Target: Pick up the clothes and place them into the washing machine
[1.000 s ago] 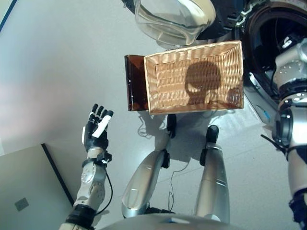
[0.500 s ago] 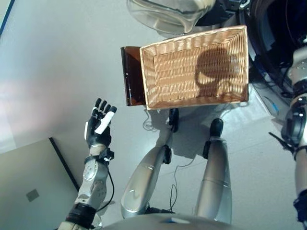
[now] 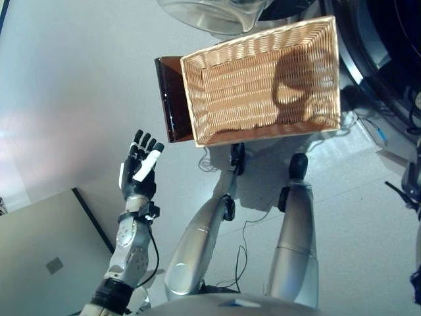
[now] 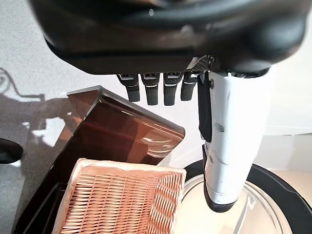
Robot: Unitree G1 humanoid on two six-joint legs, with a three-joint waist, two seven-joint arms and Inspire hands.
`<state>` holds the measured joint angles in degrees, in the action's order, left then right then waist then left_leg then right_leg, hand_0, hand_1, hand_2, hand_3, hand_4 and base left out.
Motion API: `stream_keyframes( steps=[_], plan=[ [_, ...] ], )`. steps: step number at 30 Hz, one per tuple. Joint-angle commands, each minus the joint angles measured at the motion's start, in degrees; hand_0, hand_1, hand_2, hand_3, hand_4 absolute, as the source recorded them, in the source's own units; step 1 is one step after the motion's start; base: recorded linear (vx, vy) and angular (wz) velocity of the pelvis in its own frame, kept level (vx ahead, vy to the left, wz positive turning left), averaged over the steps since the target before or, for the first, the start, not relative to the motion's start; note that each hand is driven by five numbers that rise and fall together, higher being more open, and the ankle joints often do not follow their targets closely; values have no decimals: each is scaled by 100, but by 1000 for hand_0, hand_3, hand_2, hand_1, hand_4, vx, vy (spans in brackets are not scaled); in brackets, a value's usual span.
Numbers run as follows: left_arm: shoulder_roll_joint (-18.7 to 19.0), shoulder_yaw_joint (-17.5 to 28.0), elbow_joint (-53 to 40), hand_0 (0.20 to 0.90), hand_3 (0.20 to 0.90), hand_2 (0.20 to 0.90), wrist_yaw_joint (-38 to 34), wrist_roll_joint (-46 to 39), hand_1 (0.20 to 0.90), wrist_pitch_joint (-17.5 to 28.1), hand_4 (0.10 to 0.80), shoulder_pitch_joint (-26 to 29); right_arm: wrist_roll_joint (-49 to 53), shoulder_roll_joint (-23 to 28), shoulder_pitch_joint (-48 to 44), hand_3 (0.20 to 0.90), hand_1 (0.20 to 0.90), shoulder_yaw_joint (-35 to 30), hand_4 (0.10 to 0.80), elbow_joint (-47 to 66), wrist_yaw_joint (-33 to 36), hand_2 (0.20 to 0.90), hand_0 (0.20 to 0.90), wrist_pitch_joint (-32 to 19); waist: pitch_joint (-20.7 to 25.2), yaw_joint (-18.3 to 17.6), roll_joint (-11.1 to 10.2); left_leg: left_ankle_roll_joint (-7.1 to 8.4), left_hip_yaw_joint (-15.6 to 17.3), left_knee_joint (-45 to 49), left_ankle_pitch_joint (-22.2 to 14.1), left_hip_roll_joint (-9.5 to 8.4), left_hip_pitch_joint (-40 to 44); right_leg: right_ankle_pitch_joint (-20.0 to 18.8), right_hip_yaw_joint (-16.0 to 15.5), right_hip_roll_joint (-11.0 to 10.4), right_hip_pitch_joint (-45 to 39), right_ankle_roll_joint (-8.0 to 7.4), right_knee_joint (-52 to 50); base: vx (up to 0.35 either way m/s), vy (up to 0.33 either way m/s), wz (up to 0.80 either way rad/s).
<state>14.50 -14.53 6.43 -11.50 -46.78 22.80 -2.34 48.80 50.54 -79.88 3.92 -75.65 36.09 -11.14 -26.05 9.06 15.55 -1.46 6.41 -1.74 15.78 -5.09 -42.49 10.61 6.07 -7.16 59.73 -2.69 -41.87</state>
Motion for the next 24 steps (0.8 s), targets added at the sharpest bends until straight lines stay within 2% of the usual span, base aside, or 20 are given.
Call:
stream_keyframes(
  steps=[1,9,15,22,24],
  plan=[
    [167,301,-358,900,900,900,-174,-65,900,471,800,150,-304,910,-1139,900,900,869,800,252,41,900,900,-399,-374,-44,855,549,356,703,-775,-86,-107,-138,222,338,-388,87,557,0,0,0],
    [155,361,-333,900,900,900,-227,-83,900,473,800,160,-242,751,-1073,900,900,773,800,243,70,900,900,-430,-374,-41,832,541,380,672,-777,-70,-56,-157,188,373,-441,94,608,0,0,0],
    [102,374,-310,900,900,900,-242,-99,900,483,800,215,11,430,-697,900,900,362,800,532,96,900,900,-678,-373,-52,776,520,384,664,-797,-64,32,-190,160,382,-552,82,689,0,0,0],
    [25,427,-222,900,900,900,-251,-162,900,519,800,282,315,-198,-117,900,900,-209,800,1556,112,900,900,-1322,-327,-49,781,483,426,673,-811,-69,103,-251,204,412,-638,78,756,2,36,-1],
    [-20,393,-191,900,900,900,-252,-183,900,512,800,302,487,-587,35,900,900,-453,800,1939,112,900,900,-1641,-257,-25,842,461,455,676,-880,-119,152,-220,256,393,-656,66,761,22,91,-2]
  ],
)
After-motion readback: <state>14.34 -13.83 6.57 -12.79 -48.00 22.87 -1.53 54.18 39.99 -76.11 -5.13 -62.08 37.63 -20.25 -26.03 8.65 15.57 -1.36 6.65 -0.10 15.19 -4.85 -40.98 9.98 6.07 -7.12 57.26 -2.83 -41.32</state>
